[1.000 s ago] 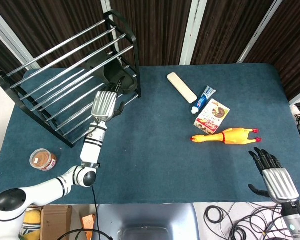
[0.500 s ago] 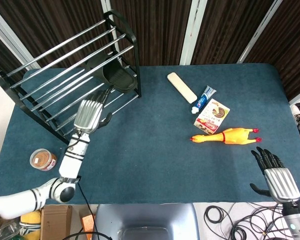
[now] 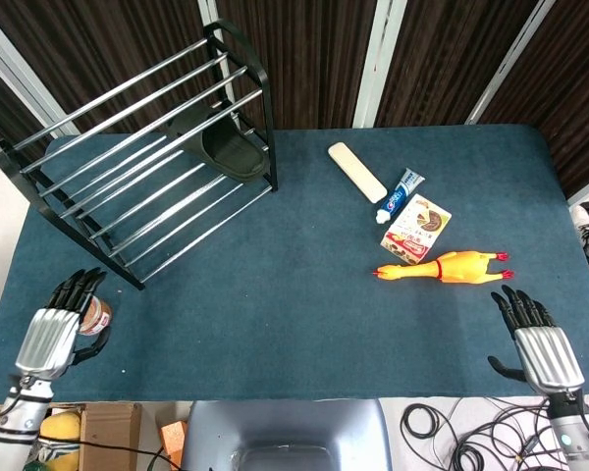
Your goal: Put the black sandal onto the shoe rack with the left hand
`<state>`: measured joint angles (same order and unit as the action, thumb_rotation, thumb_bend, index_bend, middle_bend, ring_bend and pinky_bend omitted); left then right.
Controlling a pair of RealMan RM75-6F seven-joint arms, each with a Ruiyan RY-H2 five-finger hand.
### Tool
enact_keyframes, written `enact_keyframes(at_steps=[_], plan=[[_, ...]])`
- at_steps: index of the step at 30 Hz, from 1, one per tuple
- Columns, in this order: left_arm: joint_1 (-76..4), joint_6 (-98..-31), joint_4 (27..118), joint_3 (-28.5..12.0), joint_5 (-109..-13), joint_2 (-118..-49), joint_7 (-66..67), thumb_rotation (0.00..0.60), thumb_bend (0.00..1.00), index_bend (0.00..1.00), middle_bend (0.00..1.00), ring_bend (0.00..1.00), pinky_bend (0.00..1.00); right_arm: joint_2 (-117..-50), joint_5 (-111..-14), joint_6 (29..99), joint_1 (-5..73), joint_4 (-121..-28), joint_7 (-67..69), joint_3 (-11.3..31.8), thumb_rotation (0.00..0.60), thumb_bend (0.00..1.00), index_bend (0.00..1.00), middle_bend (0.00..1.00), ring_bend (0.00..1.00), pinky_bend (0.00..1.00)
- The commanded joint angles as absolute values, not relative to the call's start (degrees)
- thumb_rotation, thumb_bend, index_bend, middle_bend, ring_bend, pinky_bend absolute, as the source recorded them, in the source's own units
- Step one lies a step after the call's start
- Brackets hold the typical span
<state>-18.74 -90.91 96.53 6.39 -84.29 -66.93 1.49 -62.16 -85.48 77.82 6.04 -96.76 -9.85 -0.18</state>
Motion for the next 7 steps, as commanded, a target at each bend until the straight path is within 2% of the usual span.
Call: enact_keyframes(at_steps=[1,7], plan=[[-13.37,-95.87,88.74,8.5,-90.93,-68.19,-7.23,0.6,0.36,0.0,0.05,0.01,0.12,-62.16,-85.48,78.01,5.92,-96.76,-9.89,-0.19,0.6,0.13,0.0,0.0,0.0,0.14],[-12.91,-94.39,88.41,7.77,-92.55,-68.1,-7.36,0.6,0.36,0.0,0.05,0.01,0.12,-62.17,-85.47,77.8,5.91,-96.59,-10.01,-0.35,0.6,0.13,0.0,0.0,0.0,0.14]])
